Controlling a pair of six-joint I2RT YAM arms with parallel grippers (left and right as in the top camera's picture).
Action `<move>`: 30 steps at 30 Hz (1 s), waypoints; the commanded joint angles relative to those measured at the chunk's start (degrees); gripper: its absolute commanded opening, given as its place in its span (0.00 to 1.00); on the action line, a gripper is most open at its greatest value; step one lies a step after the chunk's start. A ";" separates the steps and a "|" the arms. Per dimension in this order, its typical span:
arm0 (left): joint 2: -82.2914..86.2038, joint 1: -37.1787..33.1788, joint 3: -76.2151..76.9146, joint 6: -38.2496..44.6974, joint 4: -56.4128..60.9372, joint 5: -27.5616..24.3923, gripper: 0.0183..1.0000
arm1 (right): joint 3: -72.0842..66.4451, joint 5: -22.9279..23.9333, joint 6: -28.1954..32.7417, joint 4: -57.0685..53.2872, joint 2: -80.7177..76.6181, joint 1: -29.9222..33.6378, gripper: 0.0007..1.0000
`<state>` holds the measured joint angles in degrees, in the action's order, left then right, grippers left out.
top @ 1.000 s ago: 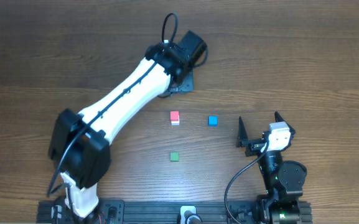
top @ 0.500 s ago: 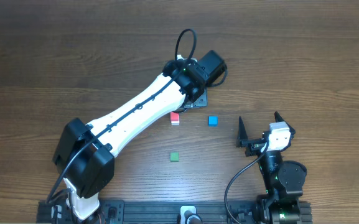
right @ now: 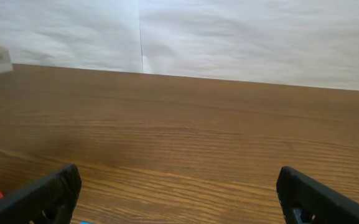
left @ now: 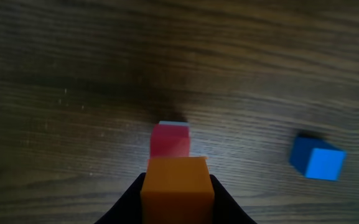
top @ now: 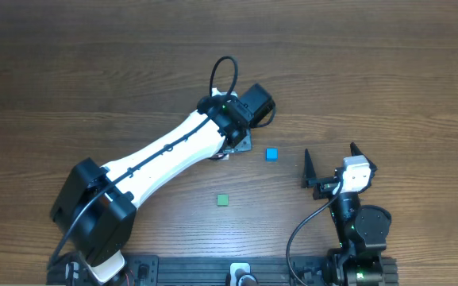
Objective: Stack Cubes
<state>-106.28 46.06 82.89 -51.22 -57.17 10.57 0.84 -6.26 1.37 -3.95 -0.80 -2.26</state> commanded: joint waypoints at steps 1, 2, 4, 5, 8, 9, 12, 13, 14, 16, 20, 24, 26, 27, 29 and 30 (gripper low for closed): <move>1.46 -0.52 -1.57 -1.79 0.57 0.81 0.02 | -0.52 0.31 0.00 0.11 0.42 -0.31 0.99; 1.44 -0.57 -1.68 -1.77 0.74 0.72 0.02 | -0.52 0.31 0.00 0.11 0.42 -0.31 0.99; 1.46 -0.59 -1.70 -1.77 0.83 0.66 0.02 | -0.52 0.31 0.00 0.11 0.42 -0.31 0.99; 1.44 -0.59 -1.70 -1.77 0.83 0.66 0.02 | -0.52 0.31 -0.02 0.11 0.42 -0.31 0.99; 1.44 -0.59 -2.43 -1.77 1.11 0.66 0.02 | -0.52 0.31 0.00 0.11 0.42 -0.31 0.99; 1.44 -0.59 -2.78 -1.77 1.25 0.66 0.02 | -0.52 0.31 0.00 0.11 0.42 -0.31 0.99; 1.44 -0.66 -4.11 -1.75 2.58 0.66 0.02 | -0.52 0.31 -0.02 0.11 0.42 -0.31 0.99; 1.44 -0.70 -4.39 -1.77 2.80 0.61 0.02 | -0.52 0.31 0.00 0.11 0.42 -0.31 0.99; 1.44 -0.81 -4.70 -1.77 3.02 0.59 0.02 | -0.52 0.31 -0.02 0.11 0.42 -0.31 0.99; 1.44 -0.96 -5.01 -1.77 3.23 0.44 0.02 | -0.55 0.31 0.00 0.11 0.42 -0.31 0.99; 1.44 -0.96 -5.01 -1.73 4.09 0.44 0.02 | -0.55 0.31 0.00 0.11 0.42 -0.31 0.99; 1.20 -0.96 -5.01 -1.73 4.52 0.50 0.02 | -0.52 0.31 0.00 0.11 0.42 -0.31 0.99; 1.09 -0.96 -5.01 -1.55 4.81 0.52 0.02 | -0.52 0.31 0.00 0.11 0.42 -0.31 0.99; 0.90 -0.96 -5.01 -1.55 4.92 0.50 0.02 | -0.52 0.31 -0.02 0.11 0.42 -0.31 0.99; 0.50 -0.96 -5.01 -1.55 4.92 0.46 0.02 | -0.52 0.31 0.00 0.11 0.42 -0.31 0.99; 0.39 -0.96 -5.01 -1.55 4.92 0.46 0.02 | -0.52 0.31 -0.02 0.11 0.42 -0.31 0.99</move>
<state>-106.28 45.52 78.19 -52.12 -52.40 10.57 0.84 -6.26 1.32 -3.95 -0.80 -2.26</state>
